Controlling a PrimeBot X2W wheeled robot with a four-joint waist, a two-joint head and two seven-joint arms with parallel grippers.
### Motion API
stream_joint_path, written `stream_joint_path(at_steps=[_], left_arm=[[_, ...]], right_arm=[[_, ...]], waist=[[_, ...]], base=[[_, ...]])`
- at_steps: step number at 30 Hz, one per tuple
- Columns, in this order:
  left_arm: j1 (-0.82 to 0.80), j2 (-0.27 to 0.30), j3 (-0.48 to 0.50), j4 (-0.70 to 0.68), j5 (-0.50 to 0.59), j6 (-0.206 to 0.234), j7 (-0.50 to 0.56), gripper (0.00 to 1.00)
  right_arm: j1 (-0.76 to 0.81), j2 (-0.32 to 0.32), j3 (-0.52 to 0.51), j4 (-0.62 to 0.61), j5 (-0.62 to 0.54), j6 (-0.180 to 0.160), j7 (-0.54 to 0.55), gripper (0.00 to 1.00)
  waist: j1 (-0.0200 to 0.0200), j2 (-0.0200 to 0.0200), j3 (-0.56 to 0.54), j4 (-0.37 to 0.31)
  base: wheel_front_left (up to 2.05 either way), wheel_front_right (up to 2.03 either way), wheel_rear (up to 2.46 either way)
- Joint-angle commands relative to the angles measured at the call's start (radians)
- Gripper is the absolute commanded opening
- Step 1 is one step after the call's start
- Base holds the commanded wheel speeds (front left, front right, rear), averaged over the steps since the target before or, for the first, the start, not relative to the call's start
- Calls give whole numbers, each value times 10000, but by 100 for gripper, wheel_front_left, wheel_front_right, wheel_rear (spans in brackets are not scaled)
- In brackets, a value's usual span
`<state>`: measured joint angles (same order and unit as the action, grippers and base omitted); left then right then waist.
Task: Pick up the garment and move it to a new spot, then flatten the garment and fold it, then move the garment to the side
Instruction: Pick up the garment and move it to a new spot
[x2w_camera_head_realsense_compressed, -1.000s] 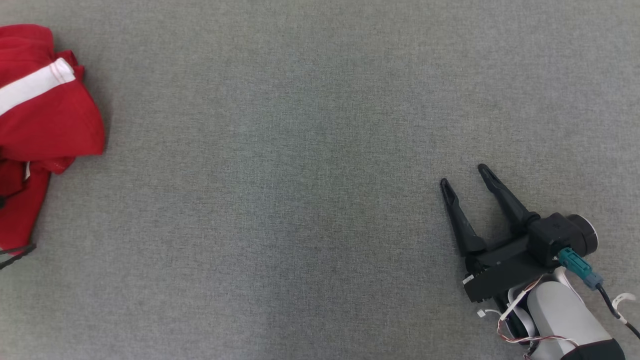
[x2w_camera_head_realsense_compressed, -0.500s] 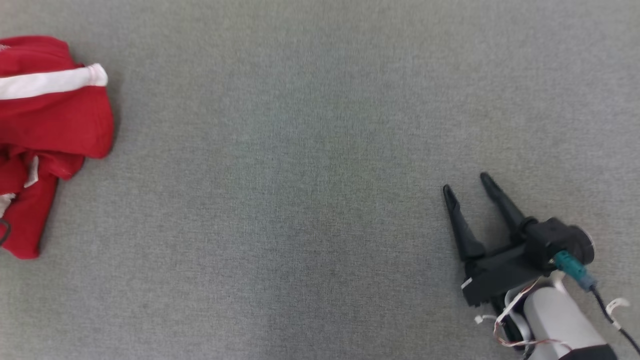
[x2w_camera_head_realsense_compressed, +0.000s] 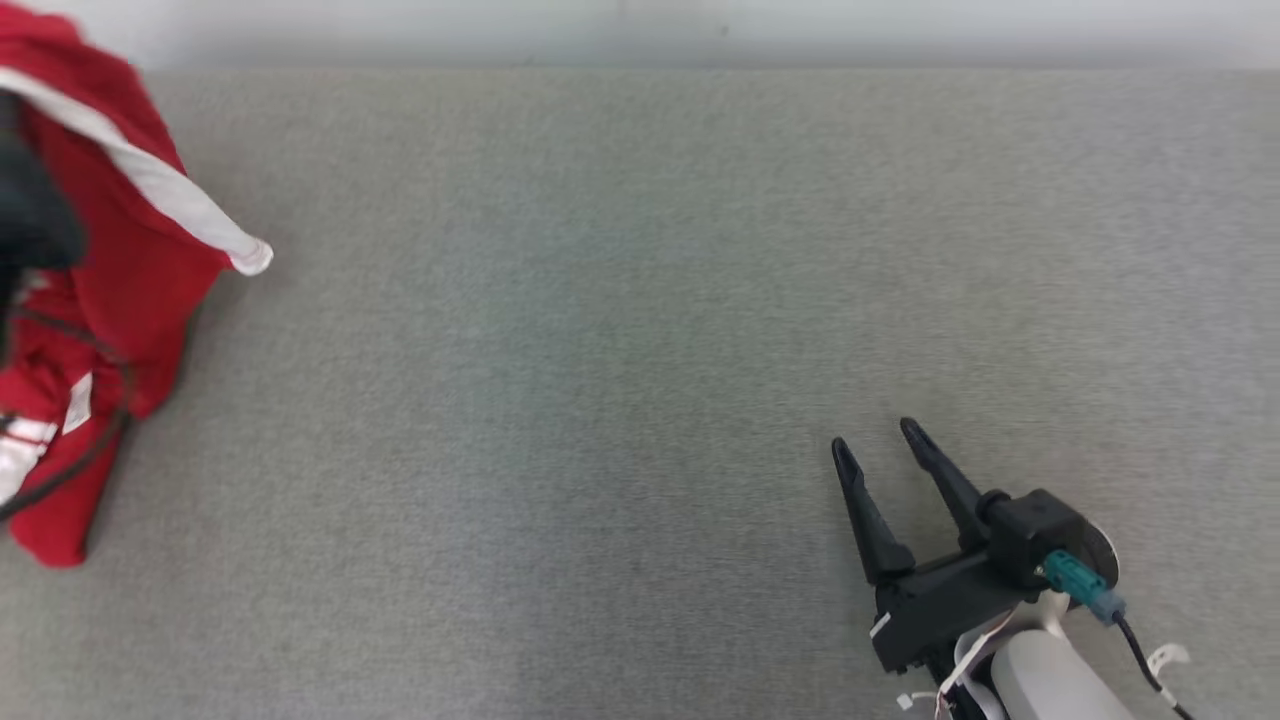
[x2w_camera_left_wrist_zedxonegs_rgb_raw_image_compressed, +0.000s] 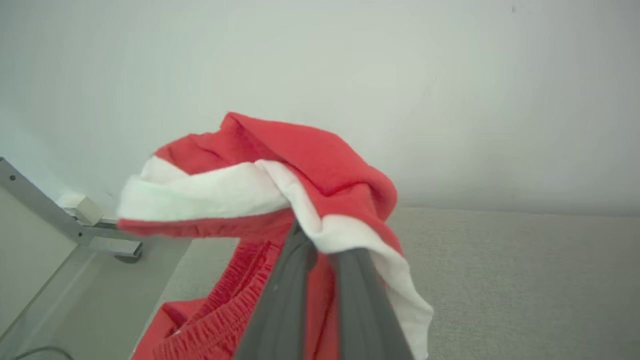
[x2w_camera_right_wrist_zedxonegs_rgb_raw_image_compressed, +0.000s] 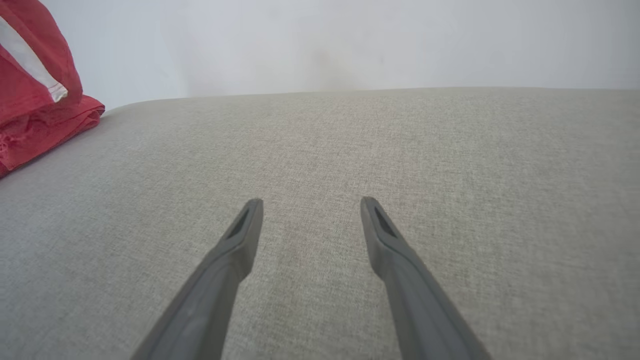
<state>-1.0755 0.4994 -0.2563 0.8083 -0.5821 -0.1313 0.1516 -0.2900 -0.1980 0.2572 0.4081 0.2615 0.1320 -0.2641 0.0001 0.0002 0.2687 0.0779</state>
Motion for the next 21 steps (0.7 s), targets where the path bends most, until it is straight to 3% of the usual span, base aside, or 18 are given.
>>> stream_joint_path(at_steps=[1, 13, 21], left_arm=[[16, -225, -270, -220, -155, 15, -26, 0], [764, -1963, -1365, -835, -1704, 16, -1168, 0], [1263, -3639, -1711, -789, -2631, 14, -2577, 0]], right_arm=[[151, 57, -34, 65, 68, -22, -3, 100], [394, 527, 65, 221, 112, -22, -3, 100], [690, 771, -30, 340, 91, -22, -3, 100]], waist=[[-1, -2, -370, -385], [-1, -2, -1027, -1469], [-1, -2, -1404, -2220]], base=[[0, 0, 0], [0, 0, 0], [0, 0, 0]])
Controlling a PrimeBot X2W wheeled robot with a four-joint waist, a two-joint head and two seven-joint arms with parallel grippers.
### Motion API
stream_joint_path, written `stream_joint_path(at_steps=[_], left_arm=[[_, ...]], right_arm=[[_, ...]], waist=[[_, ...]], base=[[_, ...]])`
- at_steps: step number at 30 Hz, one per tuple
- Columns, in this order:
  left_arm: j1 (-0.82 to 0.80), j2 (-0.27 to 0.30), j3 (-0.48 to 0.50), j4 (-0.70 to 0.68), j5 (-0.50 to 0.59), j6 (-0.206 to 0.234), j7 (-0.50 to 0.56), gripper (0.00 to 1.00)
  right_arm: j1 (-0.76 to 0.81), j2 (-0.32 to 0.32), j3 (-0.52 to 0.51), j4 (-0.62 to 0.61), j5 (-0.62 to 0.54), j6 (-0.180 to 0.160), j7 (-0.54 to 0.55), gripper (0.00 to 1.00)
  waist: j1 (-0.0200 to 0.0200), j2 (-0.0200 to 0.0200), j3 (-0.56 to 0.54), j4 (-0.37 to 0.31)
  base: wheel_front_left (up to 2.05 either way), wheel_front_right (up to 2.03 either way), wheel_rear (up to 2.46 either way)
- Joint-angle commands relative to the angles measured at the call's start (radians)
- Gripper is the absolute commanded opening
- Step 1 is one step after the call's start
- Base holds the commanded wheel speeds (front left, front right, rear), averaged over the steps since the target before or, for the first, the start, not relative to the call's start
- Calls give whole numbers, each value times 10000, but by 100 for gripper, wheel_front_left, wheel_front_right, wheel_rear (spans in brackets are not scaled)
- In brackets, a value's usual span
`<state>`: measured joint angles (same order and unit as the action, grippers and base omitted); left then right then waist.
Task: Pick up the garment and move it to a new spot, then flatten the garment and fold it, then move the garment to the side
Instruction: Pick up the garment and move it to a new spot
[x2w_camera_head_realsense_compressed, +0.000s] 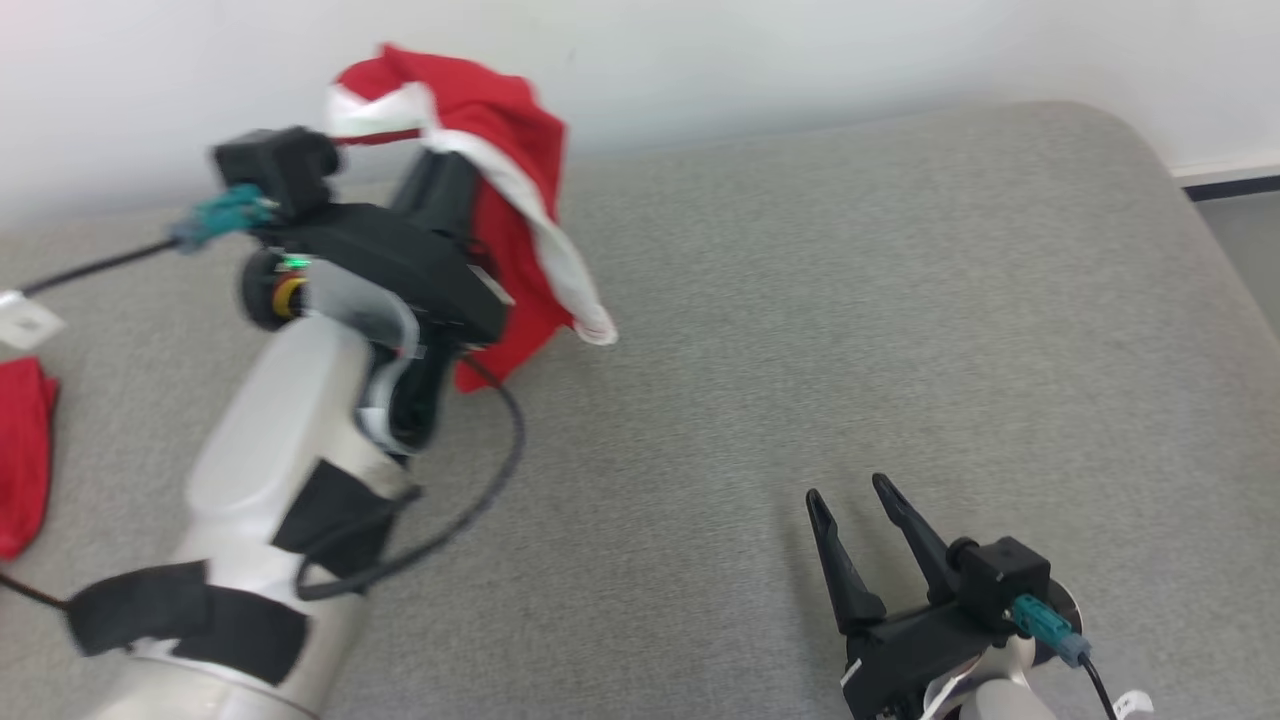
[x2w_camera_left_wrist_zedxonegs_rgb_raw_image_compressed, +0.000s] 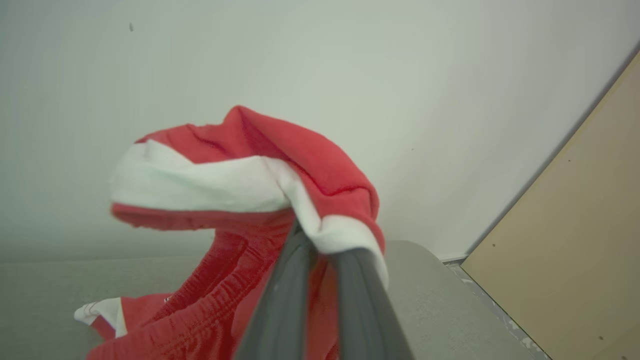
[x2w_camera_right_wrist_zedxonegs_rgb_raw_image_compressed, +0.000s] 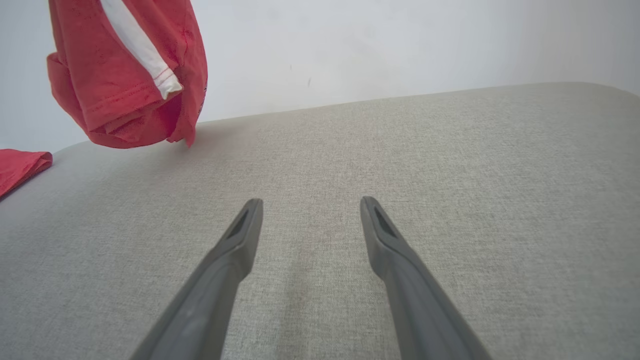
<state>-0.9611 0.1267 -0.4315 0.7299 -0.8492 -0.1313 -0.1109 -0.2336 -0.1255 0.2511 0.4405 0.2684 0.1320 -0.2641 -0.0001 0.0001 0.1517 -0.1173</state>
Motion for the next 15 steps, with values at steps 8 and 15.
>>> stream_joint_path(at_steps=[8, 15], left_arm=[[358, -699, 69, 224, -490, 428, -1259, 0], [1729, -741, -65, 965, -15, 1044, -1532, 0]], right_arm=[[411, 233, -128, 100, -60, -22, -3, 100], [476, 363, -329, 123, -151, -22, -3, 100]], waist=[[1, -1, -461, -604], [1, -1, -464, -535]], base=[[0, 0, 0], [0, 0, 0]])
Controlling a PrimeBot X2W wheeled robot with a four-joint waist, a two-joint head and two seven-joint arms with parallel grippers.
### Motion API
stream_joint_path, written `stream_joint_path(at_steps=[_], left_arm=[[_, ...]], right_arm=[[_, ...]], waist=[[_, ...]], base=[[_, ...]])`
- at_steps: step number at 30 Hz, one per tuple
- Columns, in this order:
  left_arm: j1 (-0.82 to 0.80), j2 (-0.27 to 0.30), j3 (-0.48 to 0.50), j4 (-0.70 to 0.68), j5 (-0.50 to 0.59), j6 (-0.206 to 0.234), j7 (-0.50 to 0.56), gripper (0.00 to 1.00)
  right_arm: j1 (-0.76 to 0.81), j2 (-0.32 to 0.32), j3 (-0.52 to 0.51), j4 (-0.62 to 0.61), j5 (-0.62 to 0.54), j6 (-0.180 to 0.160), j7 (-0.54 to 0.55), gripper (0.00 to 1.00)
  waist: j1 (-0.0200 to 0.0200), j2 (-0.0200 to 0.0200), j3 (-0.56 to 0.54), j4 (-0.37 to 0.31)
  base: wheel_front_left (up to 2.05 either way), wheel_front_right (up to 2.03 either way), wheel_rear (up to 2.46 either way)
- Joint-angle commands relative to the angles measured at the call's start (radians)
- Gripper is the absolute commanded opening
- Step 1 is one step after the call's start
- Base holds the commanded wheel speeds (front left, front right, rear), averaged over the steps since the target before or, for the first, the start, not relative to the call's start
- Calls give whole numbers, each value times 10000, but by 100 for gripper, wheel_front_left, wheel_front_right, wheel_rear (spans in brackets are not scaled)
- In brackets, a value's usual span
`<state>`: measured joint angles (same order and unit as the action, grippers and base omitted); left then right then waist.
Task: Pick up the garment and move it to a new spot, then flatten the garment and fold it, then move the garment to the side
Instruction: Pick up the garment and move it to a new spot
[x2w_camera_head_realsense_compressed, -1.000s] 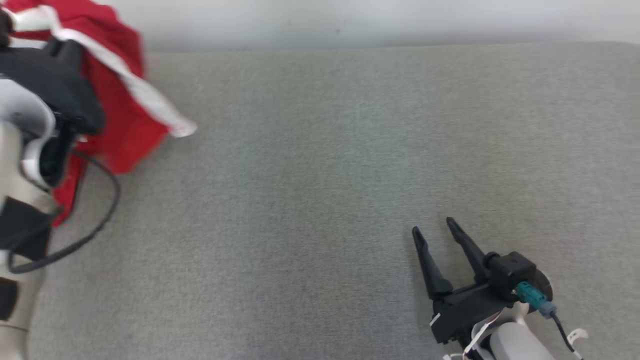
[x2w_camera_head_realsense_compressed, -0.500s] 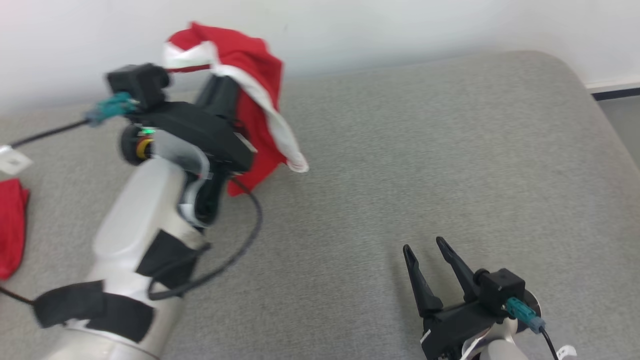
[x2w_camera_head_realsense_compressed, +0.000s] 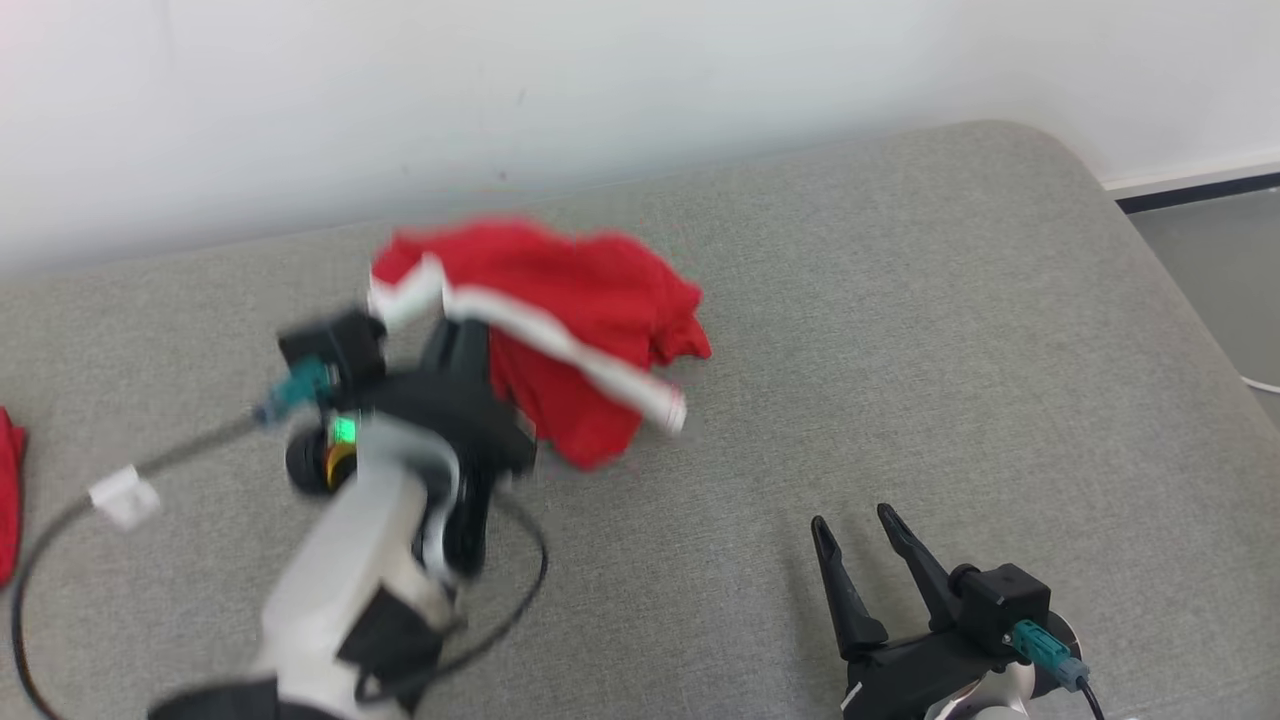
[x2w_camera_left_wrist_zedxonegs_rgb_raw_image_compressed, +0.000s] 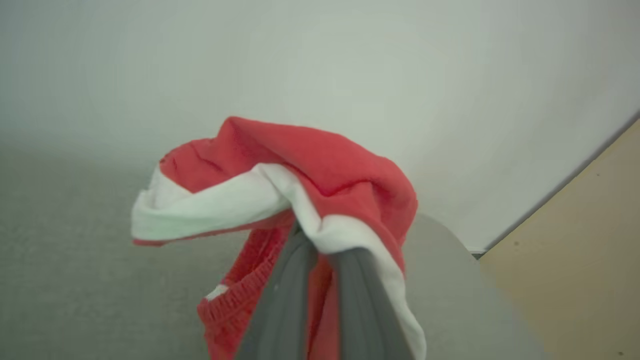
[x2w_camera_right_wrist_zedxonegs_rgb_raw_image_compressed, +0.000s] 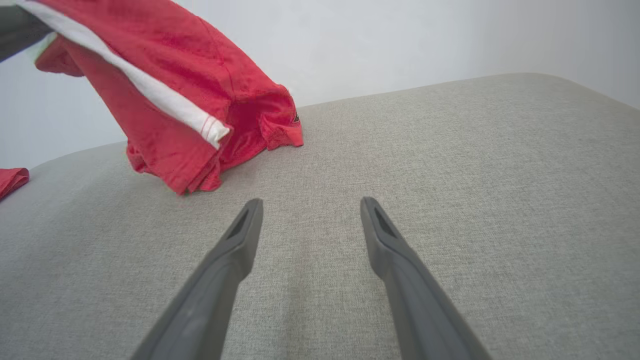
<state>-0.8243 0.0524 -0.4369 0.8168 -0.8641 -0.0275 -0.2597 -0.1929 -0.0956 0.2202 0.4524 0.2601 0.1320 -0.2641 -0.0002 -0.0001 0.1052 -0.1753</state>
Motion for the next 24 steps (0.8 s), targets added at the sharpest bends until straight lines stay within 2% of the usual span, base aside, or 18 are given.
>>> stream_joint_path(at_steps=[1, 4, 5, 6, 9, 17, 24], left_arm=[[639, 34, 58, 137, 278, 45, -54, 0], [1718, 250, 552, -71, 919, 308, -54, 0], [2096, 313, 711, -150, 1251, 389, -54, 38], [2458, 373, 862, -257, 1503, 487, -57, 100], [3407, 538, 1323, -483, 2291, 695, -59, 100], [5269, 944, 2666, -1582, 3971, 882, -60, 100], [6445, 1072, 3727, -2912, 5259, 820, -61, 100]], right_arm=[[46, 75, -41, 24, -50, -22, -3, 100], [-34, 68, -91, 42, 1, -22, -3, 100], [-42, 68, -87, 43, -8, -22, -3, 100], [-45, 69, -75, 58, -10, -22, -3, 100], [-33, 47, -61, 82, -7, -22, -3, 100], [223, 78, -20, 53, -83, -22, -3, 100], [330, 75, -225, -34, -256, -22, -3, 100]], waist=[[2, 1, 2, 69], [2, 1, -22, 170], [2, 1, -47, 207], [2, 1, -95, 236], [2, 1, -243, 320], [2, 1, -697, 467], [2, 1, -852, 479]], base=[[0, 0, 0], [0, 0, 0], [0, 0, 0], [0, 0, 0], [0, 0, 0], [0, 0, 0], [0, 0, 0]])
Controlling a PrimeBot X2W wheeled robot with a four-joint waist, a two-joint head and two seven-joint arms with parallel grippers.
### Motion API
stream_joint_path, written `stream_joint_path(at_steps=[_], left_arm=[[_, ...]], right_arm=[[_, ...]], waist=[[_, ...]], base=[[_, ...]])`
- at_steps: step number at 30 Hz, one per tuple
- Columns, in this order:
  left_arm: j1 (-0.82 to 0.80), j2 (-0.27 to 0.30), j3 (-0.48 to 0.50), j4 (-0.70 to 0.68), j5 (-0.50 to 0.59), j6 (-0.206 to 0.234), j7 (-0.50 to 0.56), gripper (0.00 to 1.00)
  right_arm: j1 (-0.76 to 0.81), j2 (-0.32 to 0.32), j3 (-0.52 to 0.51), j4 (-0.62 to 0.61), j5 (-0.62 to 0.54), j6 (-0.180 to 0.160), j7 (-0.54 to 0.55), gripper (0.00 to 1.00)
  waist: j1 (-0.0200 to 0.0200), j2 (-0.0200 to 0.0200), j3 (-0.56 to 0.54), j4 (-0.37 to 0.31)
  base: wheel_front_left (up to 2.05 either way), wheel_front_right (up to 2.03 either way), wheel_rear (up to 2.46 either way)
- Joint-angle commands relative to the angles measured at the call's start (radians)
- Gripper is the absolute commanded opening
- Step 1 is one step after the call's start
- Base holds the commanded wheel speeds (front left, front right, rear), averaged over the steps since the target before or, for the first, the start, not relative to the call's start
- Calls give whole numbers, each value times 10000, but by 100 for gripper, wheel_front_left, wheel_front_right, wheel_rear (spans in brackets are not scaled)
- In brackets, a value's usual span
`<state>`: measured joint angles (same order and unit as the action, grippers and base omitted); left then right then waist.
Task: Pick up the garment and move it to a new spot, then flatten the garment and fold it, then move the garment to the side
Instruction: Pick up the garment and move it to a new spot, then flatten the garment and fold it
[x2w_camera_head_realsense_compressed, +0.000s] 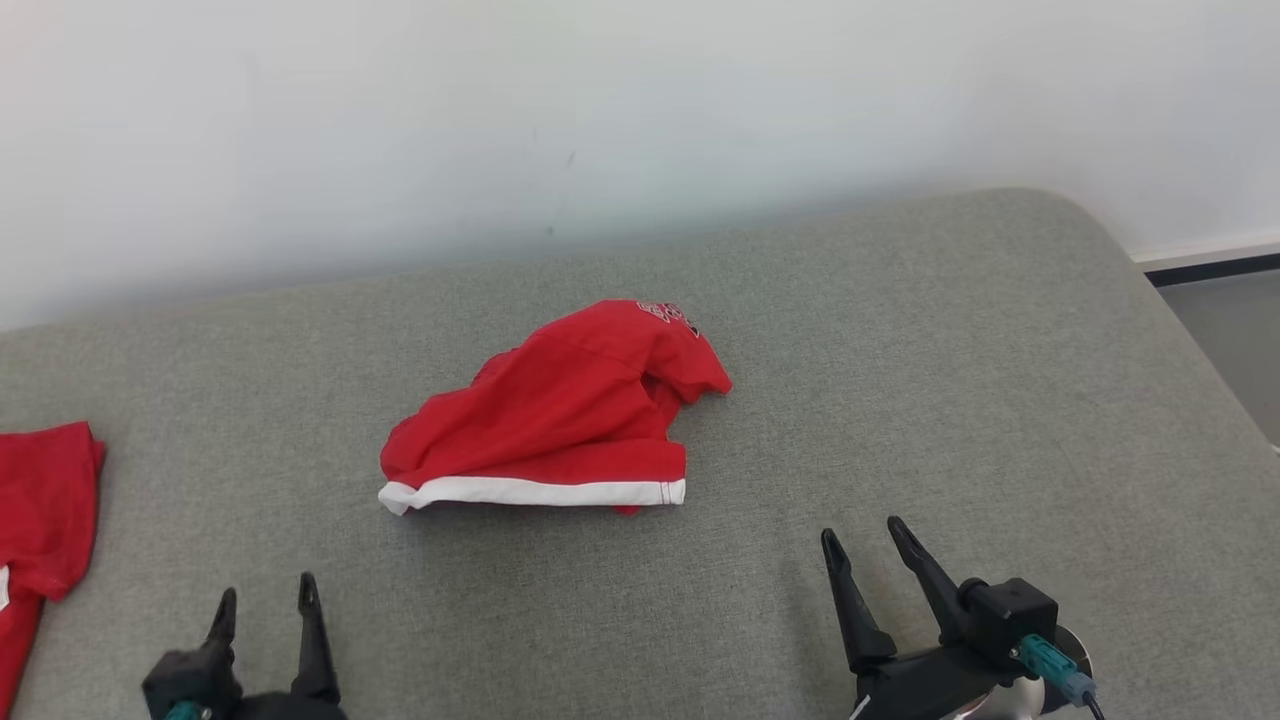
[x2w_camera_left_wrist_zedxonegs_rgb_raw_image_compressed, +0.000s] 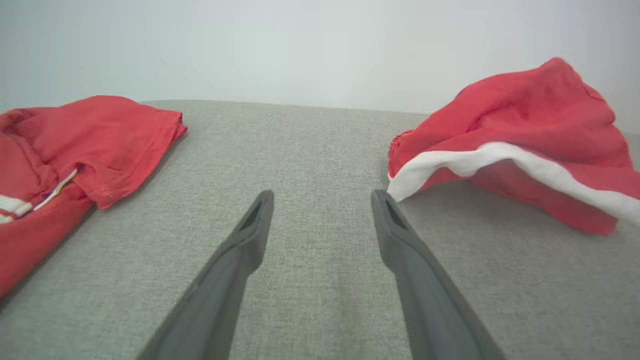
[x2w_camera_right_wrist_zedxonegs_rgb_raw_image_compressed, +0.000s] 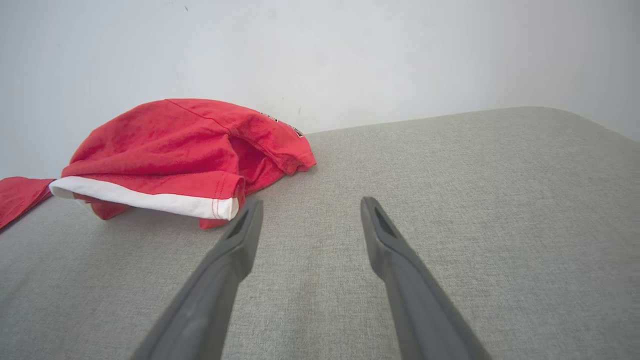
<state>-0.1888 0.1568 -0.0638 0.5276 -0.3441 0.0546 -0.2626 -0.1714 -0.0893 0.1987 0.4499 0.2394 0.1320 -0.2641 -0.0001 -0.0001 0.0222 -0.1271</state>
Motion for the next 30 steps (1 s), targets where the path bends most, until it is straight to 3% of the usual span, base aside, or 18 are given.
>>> stream_joint_path(at_steps=[1, 13, 30], left_arm=[[267, 38, 108, -198, 294, -20, -32, 100], [2543, -366, 1167, -2299, 2162, -629, -33, 100], [3198, -963, 1506, -2704, 2783, -1160, -33, 100]], right_arm=[[144, 27, -46, -18, -73, -22, -3, 100], [498, 182, -381, -118, -312, -22, -3, 100], [762, 248, -504, -111, -399, -22, -3, 100]], waist=[[1, 1, -45, -5], [1, 1, -330, 168], [1, 1, -375, 598]], base=[[0, 0, 0], [0, 0, 0], [0, 0, 0]])
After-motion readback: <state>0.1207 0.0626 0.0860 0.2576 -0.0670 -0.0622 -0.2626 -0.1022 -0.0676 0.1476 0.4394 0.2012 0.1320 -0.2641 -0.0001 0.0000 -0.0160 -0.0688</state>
